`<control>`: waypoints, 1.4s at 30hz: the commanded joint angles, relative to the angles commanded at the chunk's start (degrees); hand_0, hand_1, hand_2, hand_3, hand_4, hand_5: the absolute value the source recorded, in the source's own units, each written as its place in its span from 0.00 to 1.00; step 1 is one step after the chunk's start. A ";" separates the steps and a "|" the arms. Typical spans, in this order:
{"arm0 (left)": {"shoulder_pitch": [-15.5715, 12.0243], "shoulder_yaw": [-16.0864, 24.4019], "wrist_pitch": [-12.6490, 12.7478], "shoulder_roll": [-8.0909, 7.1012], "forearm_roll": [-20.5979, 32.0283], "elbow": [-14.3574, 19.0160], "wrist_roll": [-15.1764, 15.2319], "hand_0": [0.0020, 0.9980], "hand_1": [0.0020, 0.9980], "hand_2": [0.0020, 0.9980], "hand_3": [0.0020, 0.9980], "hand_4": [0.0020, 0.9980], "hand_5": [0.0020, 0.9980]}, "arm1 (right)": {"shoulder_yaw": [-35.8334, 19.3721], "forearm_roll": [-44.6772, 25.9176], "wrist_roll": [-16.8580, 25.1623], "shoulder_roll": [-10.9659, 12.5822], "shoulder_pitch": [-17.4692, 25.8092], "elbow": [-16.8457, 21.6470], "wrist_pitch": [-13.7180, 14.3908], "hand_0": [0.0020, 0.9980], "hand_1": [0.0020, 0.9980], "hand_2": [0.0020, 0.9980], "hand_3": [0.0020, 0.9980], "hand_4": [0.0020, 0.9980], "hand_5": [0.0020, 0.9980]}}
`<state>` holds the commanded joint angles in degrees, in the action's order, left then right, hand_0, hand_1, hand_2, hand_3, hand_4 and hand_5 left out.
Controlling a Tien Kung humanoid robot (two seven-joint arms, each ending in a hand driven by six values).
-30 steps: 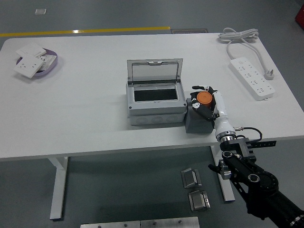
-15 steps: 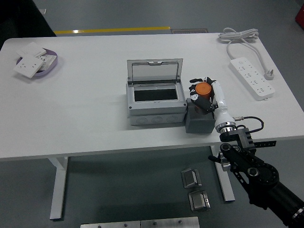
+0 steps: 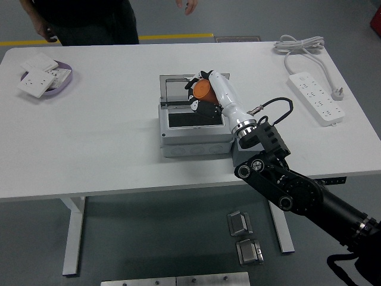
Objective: Pick up the cylinder from the cube,place it in the box,flap close box
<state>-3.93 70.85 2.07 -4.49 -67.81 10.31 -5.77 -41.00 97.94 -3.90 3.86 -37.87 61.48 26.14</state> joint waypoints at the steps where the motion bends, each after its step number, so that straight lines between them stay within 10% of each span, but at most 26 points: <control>1: 0.08 -0.03 -0.04 -0.07 -0.03 0.00 0.03 0.59 0.62 0.61 0.65 0.68 0.30 | 0.94 2.06 -1.65 -0.35 -0.88 -0.70 -0.25 0.06 0.21 0.32 0.24 0.00 0.00; 15: 0.87 -0.67 -0.34 -0.54 -0.04 0.00 0.38 0.59 0.61 0.61 0.65 0.68 0.30 | 6.99 16.97 -10.20 -3.86 -6.19 -7.60 -13.02 0.03 0.19 0.33 0.26 0.00 0.00; 16: 0.85 -0.64 -0.32 -0.55 -0.12 0.00 0.31 0.59 0.62 0.61 0.65 0.68 0.30 | 7.19 17.25 -10.21 -3.86 -6.31 -7.93 -13.69 0.29 0.41 0.47 0.48 0.31 0.00; 17: 0.80 -0.59 -0.29 -0.55 -0.21 0.00 0.22 0.59 0.62 0.61 0.65 0.68 0.30 | 7.36 17.49 -10.17 -3.86 -6.42 -8.28 -14.21 0.29 0.41 0.47 0.48 0.31 0.00; 21: 0.67 -0.52 -0.23 -0.57 -0.39 0.00 -0.01 0.59 0.62 0.61 0.65 0.68 0.30 | 7.47 17.69 -9.82 -3.86 -6.69 -9.08 -14.59 0.29 0.41 0.47 0.48 0.31 0.00; 22: 0.67 -0.53 -0.23 -0.58 -0.41 0.00 -0.02 0.59 0.61 0.61 0.65 0.68 0.30 | 7.43 17.69 -9.72 -3.86 -6.77 -9.24 -14.55 0.60 0.64 0.61 0.64 0.43 0.12; 27: 0.87 -0.67 -0.30 -0.62 -0.37 0.00 0.11 0.59 0.61 0.61 0.65 0.68 0.30 | 7.18 17.56 -9.13 -3.86 -7.12 -9.84 -14.30 0.60 0.64 0.61 0.64 0.43 0.12; 28: 0.89 -0.68 -0.31 -0.62 -0.37 0.00 0.11 0.59 0.61 0.61 0.65 0.68 0.30 | 7.14 17.47 -9.01 -3.86 -7.15 -9.92 -14.25 0.82 0.72 0.69 0.70 0.59 0.25; 42: 1.06 -0.86 -0.36 -0.71 -0.42 0.00 0.19 0.59 0.61 0.61 0.65 0.68 0.30 | 6.59 16.45 -7.42 -3.86 -7.22 -11.38 -13.72 0.84 0.74 0.71 0.72 0.71 0.36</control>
<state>-2.87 69.99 1.71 -5.20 -68.23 10.31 -5.58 -34.40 114.38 -11.32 0.00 -45.09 50.10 12.42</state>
